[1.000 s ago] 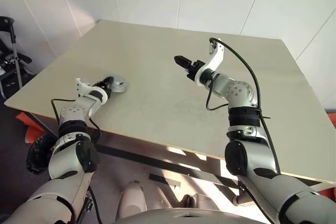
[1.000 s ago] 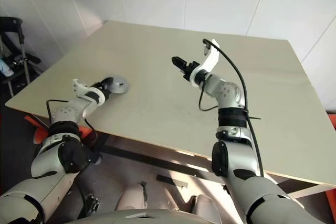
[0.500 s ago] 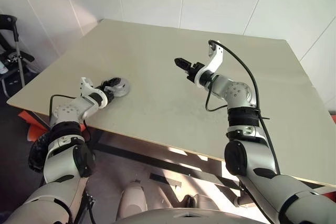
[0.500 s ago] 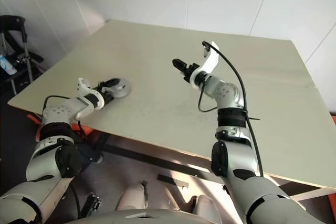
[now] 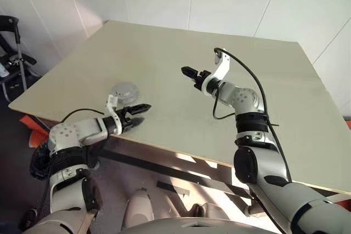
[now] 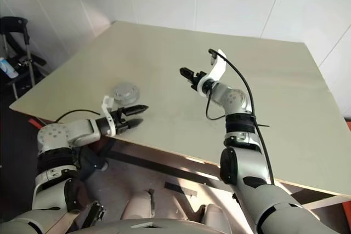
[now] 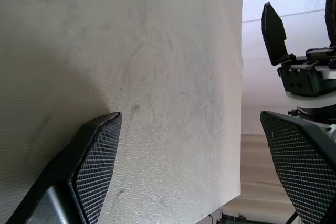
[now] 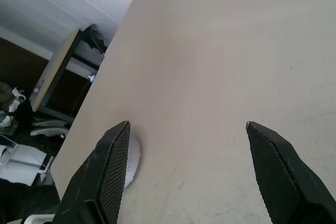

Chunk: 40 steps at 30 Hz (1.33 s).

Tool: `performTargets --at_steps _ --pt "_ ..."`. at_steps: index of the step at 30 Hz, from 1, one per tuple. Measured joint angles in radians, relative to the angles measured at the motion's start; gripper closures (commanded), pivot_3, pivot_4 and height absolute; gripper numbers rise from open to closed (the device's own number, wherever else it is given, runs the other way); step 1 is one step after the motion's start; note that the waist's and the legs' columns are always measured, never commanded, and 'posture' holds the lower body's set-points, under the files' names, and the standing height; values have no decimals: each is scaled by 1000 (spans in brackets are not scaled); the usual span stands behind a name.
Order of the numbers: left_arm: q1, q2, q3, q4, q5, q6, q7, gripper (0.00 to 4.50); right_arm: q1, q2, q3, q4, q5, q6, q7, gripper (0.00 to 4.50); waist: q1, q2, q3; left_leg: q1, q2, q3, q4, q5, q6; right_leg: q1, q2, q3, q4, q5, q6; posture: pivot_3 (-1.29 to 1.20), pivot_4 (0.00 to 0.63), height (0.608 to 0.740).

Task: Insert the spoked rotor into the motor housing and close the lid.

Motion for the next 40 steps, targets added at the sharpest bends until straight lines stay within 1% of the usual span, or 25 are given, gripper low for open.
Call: performTargets --at_steps 2,4,6,8,11,14,16,18,20,23,27,30,32,34,40 --pt "-12 -2 -25 -33 3 -28 -18 8 0 -8 13 -1 -16 -5 9 547 -1 0 0 0 1 0 0 0 0 -1 1 0 0 0 0 0 0 740" --pt "-43 4 -62 -102 18 -95 -53 8 3 -25 43 -8 -48 -20 23 547 0 0 0 -1 1 -1 0 1 -1 -1 1 0 0 0 0 0 0 740" --pt "-50 40 -162 -200 105 -241 -111 8 28 -41 87 -43 -79 -44 60 547 1 0 0 -1 1 -1 -1 0 -1 -1 1 0 -2 1 2 0 0 740" --pt "-31 116 -313 -272 253 -432 -196 8 67 -72 133 -81 -111 -72 108 547 2 0 0 -2 1 -1 -1 0 1 -1 2 -1 -4 3 4 0 0 740" --pt "2 177 -433 -284 402 -622 -283 8 101 -114 165 -99 -148 -106 162 547 0 0 0 -4 1 0 -1 0 1 -3 2 0 -4 3 5 0 0 740" --pt "40 213 -516 -259 545 -829 -349 8 126 -162 211 -122 -190 -149 234 547 0 0 0 -4 2 0 -1 0 1 -3 3 0 -4 3 5 0 0 740" --pt "58 240 -541 -231 609 -919 -375 8 148 -199 235 -126 -217 -176 278 547 0 0 0 -4 2 0 -1 0 1 -3 3 0 -3 3 5 0 0 740" --pt "72 252 -537 -202 644 -989 -396 8 179 -244 255 -127 -247 -209 332 547 -1 0 0 -3 2 0 0 0 1 -3 3 0 -3 2 4 0 0 740" --pt "74 253 -526 -184 656 -1027 -407 8 201 -273 277 -129 -268 -245 388 547 0 0 0 -3 2 0 1 0 1 -3 2 1 -1 0 0 0 0 740" --pt "60 246 -515 -183 661 -1070 -420 8 232 -300 300 -158 -298 -330 458 547 -1 0 0 -3 2 0 3 -1 1 -3 2 1 1 0 0 0 0 740" --pt "35 209 -495 -184 656 -1100 -431 8 317 -297 332 -239 -313 -450 557 547 -2 0 0 -1 2 0 3 -1 2 -1 2 1 1 0 -1 0 0 740" --pt "31 181 -493 -184 655 -1103 -433 8 385 -289 361 -296 -308 -460 621 547 -5 0 0 -2 2 1 4 -1 3 -1 2 1 1 0 -1 0 0 740" --pt "32 167 -494 -185 644 -1092 -449 8 435 -305 383 -354 -299 -447 672 547 -5 0 0 -2 2 1 4 -2 3 -1 2 1 1 0 -1 0 0 740" --pt "39 166 -496 -190 635 -1076 -470 8 460 -319 394 -371 -297 -435 702 547 -5 0 0 -2 2 1 5 -3 5 -1 2 1 1 0 -1 0 0 740" --pt "69 170 -496 -226 625 -1050 -514 8 470 -330 378 -371 -299 -462 710 547 -17 0 0 -1 2 1 6 -4 8 -1 2 2 1 0 -2 0 0 740"
